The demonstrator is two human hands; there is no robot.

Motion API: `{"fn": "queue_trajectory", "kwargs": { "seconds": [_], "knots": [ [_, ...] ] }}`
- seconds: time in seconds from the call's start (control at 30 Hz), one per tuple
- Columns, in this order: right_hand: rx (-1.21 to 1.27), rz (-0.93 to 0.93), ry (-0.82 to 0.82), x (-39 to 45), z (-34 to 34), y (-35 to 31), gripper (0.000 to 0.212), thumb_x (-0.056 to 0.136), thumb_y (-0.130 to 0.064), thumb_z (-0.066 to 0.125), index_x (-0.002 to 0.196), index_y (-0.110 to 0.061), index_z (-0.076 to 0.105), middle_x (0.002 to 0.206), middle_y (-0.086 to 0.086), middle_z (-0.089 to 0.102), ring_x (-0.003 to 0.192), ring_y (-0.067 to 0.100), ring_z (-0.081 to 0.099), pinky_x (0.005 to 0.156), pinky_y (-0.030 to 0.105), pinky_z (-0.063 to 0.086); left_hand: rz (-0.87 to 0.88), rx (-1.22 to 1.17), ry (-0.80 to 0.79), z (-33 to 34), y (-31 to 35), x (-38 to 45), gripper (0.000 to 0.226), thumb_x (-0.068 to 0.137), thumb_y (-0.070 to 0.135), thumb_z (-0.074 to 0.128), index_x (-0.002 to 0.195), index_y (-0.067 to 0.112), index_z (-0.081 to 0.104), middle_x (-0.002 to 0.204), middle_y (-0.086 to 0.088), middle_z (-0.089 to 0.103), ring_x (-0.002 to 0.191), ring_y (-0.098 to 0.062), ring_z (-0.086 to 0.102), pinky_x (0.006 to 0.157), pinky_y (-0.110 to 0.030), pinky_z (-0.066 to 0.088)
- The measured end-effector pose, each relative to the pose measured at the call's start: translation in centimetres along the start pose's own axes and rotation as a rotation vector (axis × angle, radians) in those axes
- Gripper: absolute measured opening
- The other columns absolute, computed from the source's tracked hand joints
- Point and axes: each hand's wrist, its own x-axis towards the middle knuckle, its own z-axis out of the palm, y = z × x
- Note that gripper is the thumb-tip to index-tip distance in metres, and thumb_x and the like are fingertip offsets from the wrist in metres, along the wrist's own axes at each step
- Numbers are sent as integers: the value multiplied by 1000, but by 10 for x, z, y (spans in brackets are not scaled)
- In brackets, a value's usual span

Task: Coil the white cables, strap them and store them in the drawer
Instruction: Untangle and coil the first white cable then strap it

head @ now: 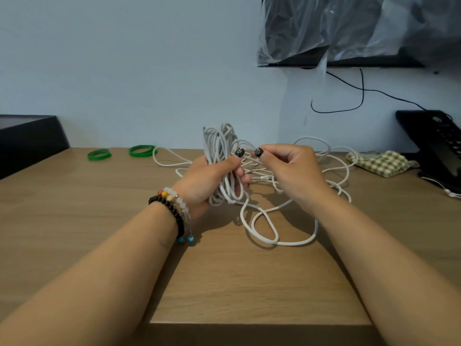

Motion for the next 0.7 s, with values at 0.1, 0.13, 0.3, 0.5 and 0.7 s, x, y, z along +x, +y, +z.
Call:
{"fn": "queue_trajectory", "kwargs": {
  "seconds": [0.1,0.13,0.3,0.5,0.7],
  "knots": [
    [-36,-37,-36,-1,1,1,22,88,-9,67,87,-30,73,79,-17,69,73,-8,63,72,6,48,23,-70,18,-2,3,0,22,85,17,62,70,6,49,57,-7,46,49,-14,52,55,-25,53],
    [-54,-44,-51,-2,2,1,21,88,-9,67,89,-29,73,77,-21,67,73,-9,63,71,6,48,24,-95,14,-2,5,0,22,80,20,64,70,8,48,54,-4,44,46,-12,48,52,-24,50],
    [-42,-83,-54,-4,4,0,22,89,-7,66,98,-26,72,79,-23,68,80,-1,68,70,13,53,-1,-56,8,-2,5,-1,14,89,15,59,79,10,50,51,0,37,42,-10,40,44,-22,41],
    [-62,-85,-92,-9,3,-8,19,89,-12,67,93,-29,73,84,9,75,77,24,66,69,32,54,-57,16,-36,-7,1,-1,15,85,20,66,92,7,64,54,2,37,46,-10,39,44,-20,39],
    [-109,23,-148,-7,1,-5,11,89,-16,67,90,-17,77,54,-13,65,48,4,50,51,18,40,-92,-35,-181,-10,5,-4,15,79,25,61,66,21,69,52,6,33,44,-6,36,47,-18,37]
  ]
}}
